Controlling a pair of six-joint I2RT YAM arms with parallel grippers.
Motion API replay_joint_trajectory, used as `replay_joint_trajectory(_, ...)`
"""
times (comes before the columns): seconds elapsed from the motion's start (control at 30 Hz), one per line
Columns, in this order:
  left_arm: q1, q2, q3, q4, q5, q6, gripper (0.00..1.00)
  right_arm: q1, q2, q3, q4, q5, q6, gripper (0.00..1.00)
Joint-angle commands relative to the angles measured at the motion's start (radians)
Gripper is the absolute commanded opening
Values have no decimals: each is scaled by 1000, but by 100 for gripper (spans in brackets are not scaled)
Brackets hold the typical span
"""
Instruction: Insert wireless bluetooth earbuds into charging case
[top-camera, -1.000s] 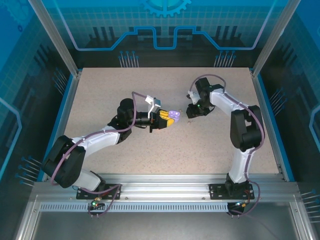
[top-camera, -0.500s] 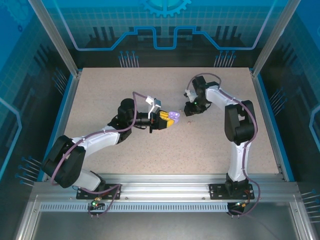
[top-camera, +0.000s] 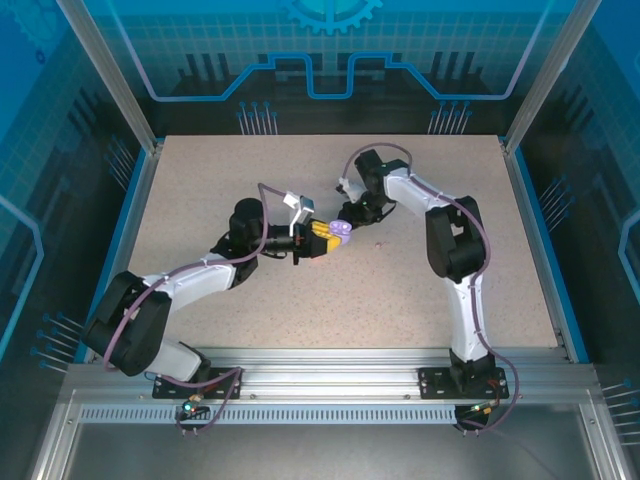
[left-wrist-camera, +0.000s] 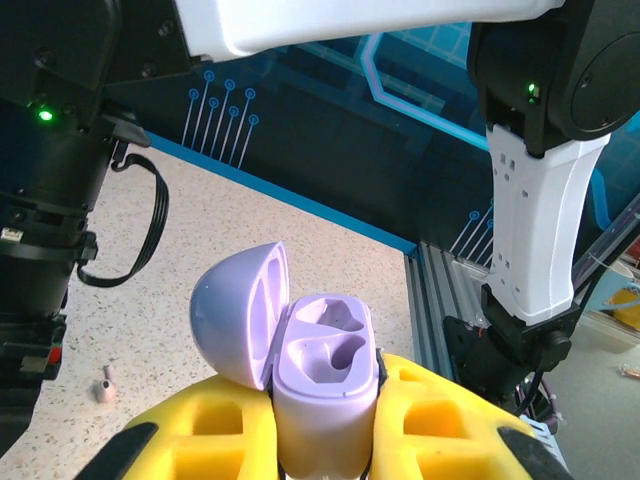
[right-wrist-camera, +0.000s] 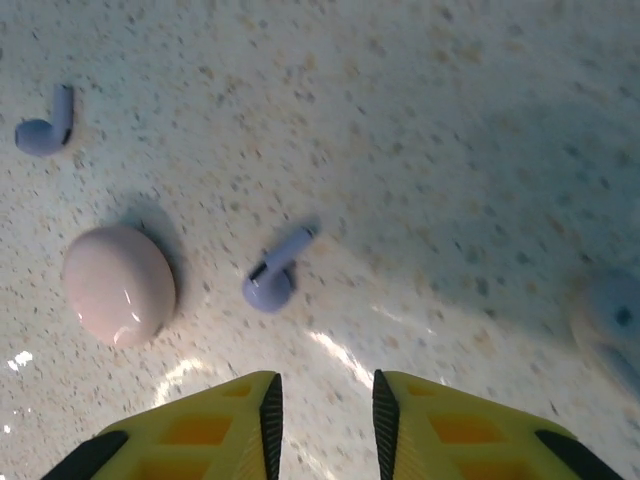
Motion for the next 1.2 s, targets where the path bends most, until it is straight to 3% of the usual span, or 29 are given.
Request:
replay_joint_trajectory(0.0, 21, -48, -24, 26, 27, -12, 10, 17, 55, 71, -37, -18, 43, 33)
replay_joint_trajectory(0.2, 26, -74, -34, 16, 27, -8, 10, 52, 143, 188, -72, 14, 80, 31)
replay_joint_trajectory(0.53, 29, -98, -40, -11, 24, 2, 10, 104, 251, 352, -193, 212, 93, 30)
replay_joint_trajectory(0.8, 31, -100, -40, -16, 22, 2, 10, 112, 221, 307, -229, 342, 77, 29)
replay_joint_trajectory(1.17, 29, -112, -40, -16, 27, -11, 10, 106, 100, 146, -205, 379, 91, 29)
